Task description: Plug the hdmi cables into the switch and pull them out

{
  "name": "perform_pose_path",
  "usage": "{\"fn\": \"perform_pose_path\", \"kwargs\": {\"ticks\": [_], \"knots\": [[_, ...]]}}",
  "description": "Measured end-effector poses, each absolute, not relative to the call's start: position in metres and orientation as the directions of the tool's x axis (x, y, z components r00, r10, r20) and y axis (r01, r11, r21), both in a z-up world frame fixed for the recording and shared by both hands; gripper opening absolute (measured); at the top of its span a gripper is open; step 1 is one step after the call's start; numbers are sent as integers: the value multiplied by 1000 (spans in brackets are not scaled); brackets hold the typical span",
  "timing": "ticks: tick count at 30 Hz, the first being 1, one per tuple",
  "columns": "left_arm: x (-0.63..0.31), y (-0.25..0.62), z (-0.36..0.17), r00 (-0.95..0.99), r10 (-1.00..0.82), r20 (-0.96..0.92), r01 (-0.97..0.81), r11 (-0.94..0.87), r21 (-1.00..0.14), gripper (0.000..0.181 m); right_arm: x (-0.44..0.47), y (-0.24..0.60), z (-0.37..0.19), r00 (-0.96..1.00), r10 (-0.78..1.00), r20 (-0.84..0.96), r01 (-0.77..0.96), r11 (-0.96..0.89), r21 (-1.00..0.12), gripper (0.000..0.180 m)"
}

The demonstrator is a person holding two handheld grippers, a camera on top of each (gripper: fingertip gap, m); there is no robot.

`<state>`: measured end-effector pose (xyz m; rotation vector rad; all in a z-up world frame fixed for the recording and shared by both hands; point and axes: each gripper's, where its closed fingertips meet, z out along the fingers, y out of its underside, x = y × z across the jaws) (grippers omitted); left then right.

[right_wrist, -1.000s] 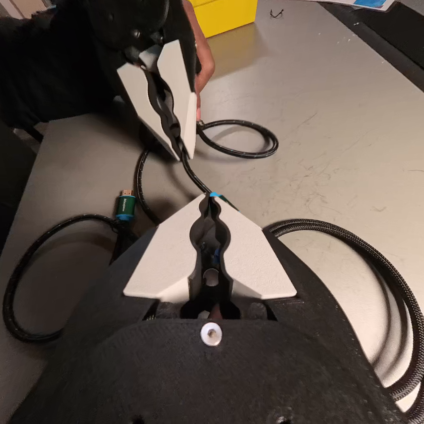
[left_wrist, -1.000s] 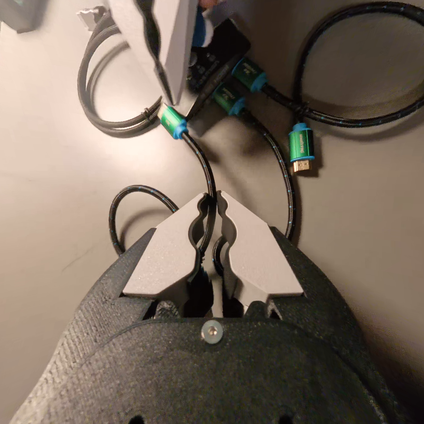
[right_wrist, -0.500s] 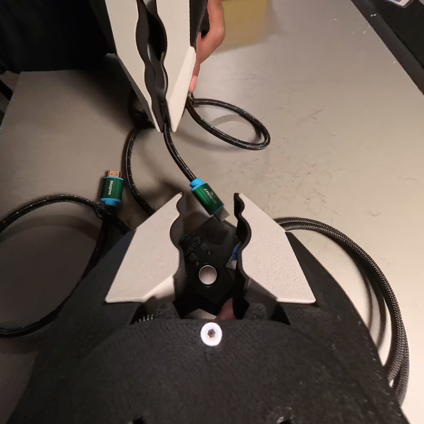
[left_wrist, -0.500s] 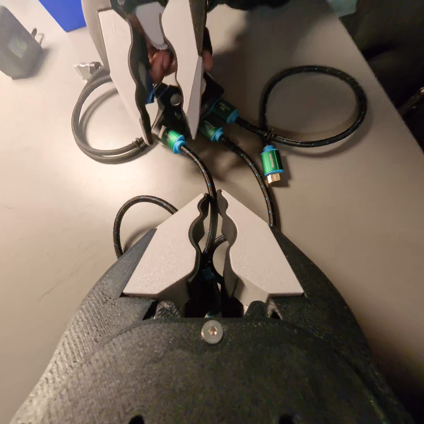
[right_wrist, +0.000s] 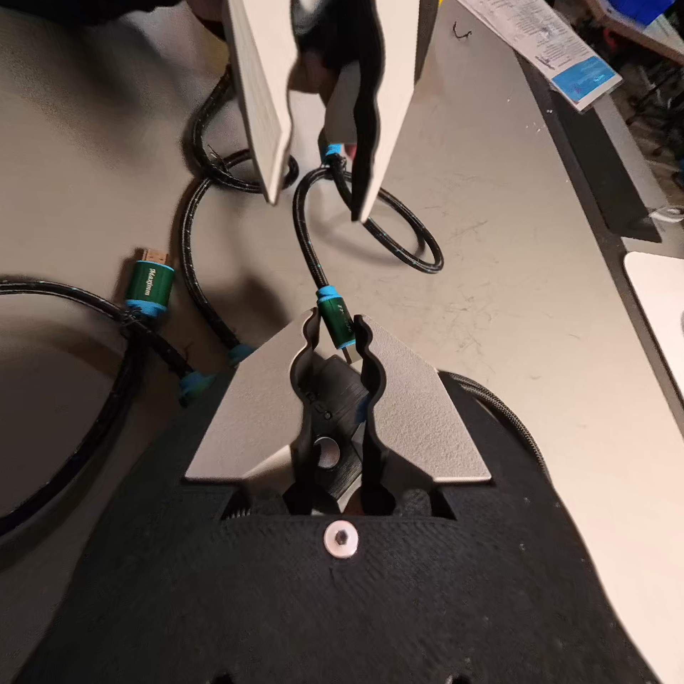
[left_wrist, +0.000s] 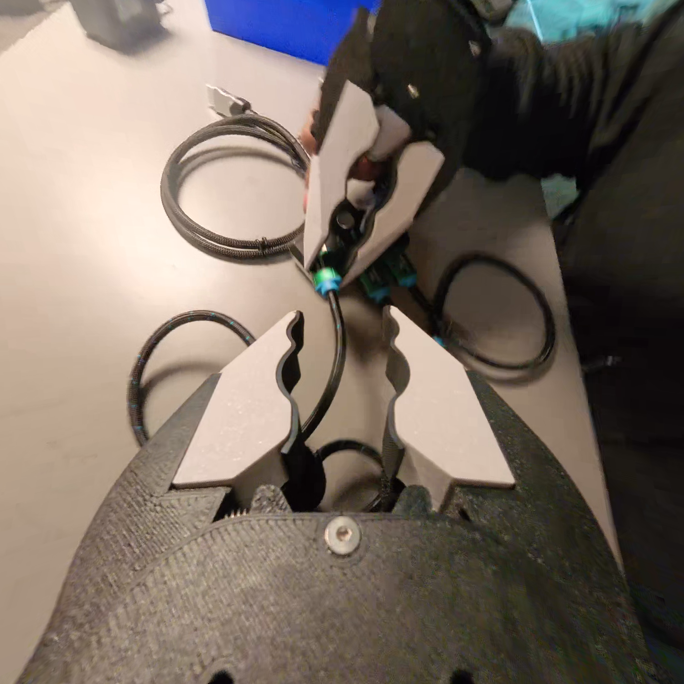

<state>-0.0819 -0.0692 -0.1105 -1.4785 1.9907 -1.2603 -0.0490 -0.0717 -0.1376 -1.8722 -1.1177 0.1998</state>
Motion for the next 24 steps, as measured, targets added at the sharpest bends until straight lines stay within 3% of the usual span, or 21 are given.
{"fn": "perform_pose_path", "kwargs": {"ticks": [3,8,12,20,24], "knots": [[-67,-86,-117,-293,-883,366,-649,-97,-754,40,-51,-71,-137,554,755,350,647,-125,-752,20],[-59,-80,-146,-167,-933,319,-713,-109,-693,34,-52,-72,-137,518,751,410,688,-80,-722,20],[-56,-76,-146,-151,-933,327,-695,-135,-706,23,-51,-72,-137,537,753,380,665,-100,-740,20],[-55,-78,-151,-151,-931,332,-699,-138,-702,22,-50,-73,-137,539,758,367,661,-111,-742,21],[-54,-88,-151,-226,-918,326,-679,-91,-728,6,-43,-78,-137,551,780,295,638,-166,-752,27]]}}
